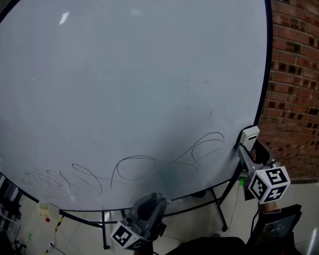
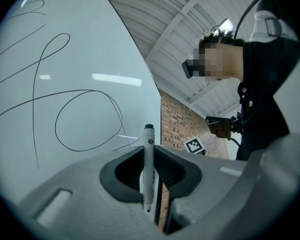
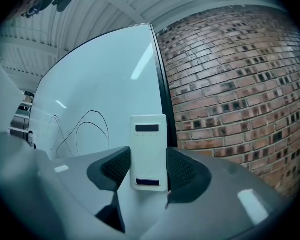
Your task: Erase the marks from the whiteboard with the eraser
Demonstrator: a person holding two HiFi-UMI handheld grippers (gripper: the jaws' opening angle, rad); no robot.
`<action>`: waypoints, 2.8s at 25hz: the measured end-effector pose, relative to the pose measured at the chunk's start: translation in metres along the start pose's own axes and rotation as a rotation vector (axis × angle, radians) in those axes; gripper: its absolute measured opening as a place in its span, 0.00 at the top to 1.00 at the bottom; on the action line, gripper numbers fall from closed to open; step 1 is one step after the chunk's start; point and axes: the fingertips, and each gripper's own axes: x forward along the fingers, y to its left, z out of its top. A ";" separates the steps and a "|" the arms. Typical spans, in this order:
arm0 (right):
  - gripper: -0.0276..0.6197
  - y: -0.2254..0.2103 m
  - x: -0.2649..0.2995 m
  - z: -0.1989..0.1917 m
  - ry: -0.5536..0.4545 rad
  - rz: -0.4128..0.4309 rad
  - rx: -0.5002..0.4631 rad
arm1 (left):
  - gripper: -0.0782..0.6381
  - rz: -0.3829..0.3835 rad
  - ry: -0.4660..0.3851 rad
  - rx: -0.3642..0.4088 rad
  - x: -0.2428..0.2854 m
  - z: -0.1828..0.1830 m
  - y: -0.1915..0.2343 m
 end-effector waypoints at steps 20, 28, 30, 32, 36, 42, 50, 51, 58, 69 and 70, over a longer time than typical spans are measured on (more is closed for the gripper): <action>0.61 0.074 0.003 -0.054 0.041 0.138 0.010 | 0.81 0.008 0.019 -0.004 0.004 -0.004 0.006; 0.61 0.077 0.005 -0.154 0.251 0.188 0.052 | 0.81 -0.004 0.033 -0.002 0.009 -0.007 0.004; 0.61 0.077 0.004 -0.152 0.260 0.193 0.039 | 0.81 -0.008 0.034 0.000 0.010 -0.007 0.003; 0.61 0.073 0.004 -0.144 0.249 0.189 0.024 | 0.81 -0.011 0.033 0.003 0.011 -0.006 0.002; 0.61 0.052 0.004 -0.091 0.136 0.153 0.018 | 0.81 -0.014 0.028 0.009 0.012 -0.005 0.001; 0.61 0.002 -0.003 -0.029 -0.019 0.038 0.022 | 0.81 0.004 0.028 0.016 0.006 -0.002 0.004; 0.61 0.002 -0.001 -0.042 -0.031 0.017 0.074 | 0.81 0.022 0.036 0.009 -0.002 -0.001 0.011; 0.61 0.006 -0.001 -0.047 -0.023 0.020 0.076 | 0.81 0.020 0.038 0.008 -0.002 0.000 0.011; 0.61 0.087 0.006 -0.107 0.111 0.171 0.063 | 0.81 0.014 0.023 0.008 -0.008 0.010 0.009; 0.61 0.126 0.008 -0.132 0.203 0.306 -0.057 | 0.81 0.019 0.029 0.016 -0.013 0.006 0.005; 0.61 0.111 0.008 -0.126 0.191 0.278 -0.044 | 0.81 0.016 0.026 0.018 -0.011 0.007 0.003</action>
